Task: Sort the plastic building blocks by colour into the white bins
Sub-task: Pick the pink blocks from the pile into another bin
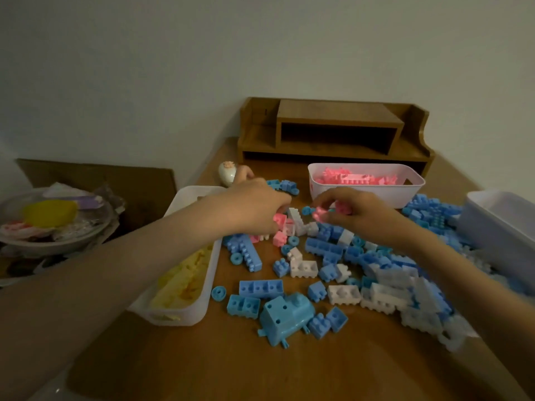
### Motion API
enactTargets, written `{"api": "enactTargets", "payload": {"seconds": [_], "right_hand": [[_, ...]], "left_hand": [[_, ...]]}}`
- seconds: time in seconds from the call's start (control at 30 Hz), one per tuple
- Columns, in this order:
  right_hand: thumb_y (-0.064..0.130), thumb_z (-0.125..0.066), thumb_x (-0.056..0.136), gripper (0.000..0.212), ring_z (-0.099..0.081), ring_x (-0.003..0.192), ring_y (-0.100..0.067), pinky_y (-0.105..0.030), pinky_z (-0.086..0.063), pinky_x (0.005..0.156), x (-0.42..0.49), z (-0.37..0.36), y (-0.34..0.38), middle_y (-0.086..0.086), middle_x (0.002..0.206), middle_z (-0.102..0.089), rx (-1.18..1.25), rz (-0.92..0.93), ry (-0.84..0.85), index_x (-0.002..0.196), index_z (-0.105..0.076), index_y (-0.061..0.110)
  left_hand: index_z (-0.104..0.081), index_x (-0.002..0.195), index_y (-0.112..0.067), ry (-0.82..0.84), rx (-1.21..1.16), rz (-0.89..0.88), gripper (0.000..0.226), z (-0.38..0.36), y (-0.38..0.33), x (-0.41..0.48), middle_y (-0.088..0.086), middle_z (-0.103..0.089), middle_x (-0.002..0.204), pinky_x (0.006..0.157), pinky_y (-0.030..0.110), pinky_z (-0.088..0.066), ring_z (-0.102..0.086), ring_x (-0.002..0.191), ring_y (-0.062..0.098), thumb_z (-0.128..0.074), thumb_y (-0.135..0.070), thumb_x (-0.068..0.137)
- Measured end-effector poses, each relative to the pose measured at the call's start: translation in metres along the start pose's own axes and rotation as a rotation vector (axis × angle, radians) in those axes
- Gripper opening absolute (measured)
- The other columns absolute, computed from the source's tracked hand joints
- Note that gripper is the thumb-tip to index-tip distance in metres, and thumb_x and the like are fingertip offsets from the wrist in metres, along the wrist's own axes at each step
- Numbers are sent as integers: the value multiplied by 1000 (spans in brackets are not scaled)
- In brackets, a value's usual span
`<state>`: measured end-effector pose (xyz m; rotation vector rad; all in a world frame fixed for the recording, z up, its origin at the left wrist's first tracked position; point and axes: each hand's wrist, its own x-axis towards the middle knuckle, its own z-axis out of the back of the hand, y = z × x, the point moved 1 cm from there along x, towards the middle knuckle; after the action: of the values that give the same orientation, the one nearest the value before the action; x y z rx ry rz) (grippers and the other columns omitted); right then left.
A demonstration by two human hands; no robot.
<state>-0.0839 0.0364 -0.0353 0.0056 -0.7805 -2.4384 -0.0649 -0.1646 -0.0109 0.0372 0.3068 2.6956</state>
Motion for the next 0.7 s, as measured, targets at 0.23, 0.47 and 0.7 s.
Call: {"api": "enactTargets", "payload": {"seconds": [0.23, 0.47, 0.7], "right_hand": [[24, -63, 88, 19, -51, 75, -5, -18, -41, 73, 20, 46, -67, -1, 95, -62, 265, -226, -414, 106, -65, 19], [27, -62, 87, 18, -54, 96, -15, -31, -46, 83, 39, 53, -117, 5, 98, -59, 159, -311, -463, 105, -63, 22], [32, -48, 93, 29, -49, 115, -24, -40, -30, 96, 58, 51, -125, -1, 121, -57, -332, -382, -324, 120, -56, 26]], "left_hand": [[-47, 99, -27, -201, -73, 43, 10, 21, -13, 65, -5, -55, 86, 86, 39, -22, -47, 101, 21, -44, -35, 94], [-52, 116, -15, -264, -310, 42, 21, 8, -49, 134, 9, -57, 108, 66, 35, -41, -55, 92, 28, -47, -16, 95], [-55, 114, -16, -258, -467, 46, 21, -3, -54, 164, 5, -57, 102, 70, 34, -44, -54, 89, 22, -53, -23, 94]]}}
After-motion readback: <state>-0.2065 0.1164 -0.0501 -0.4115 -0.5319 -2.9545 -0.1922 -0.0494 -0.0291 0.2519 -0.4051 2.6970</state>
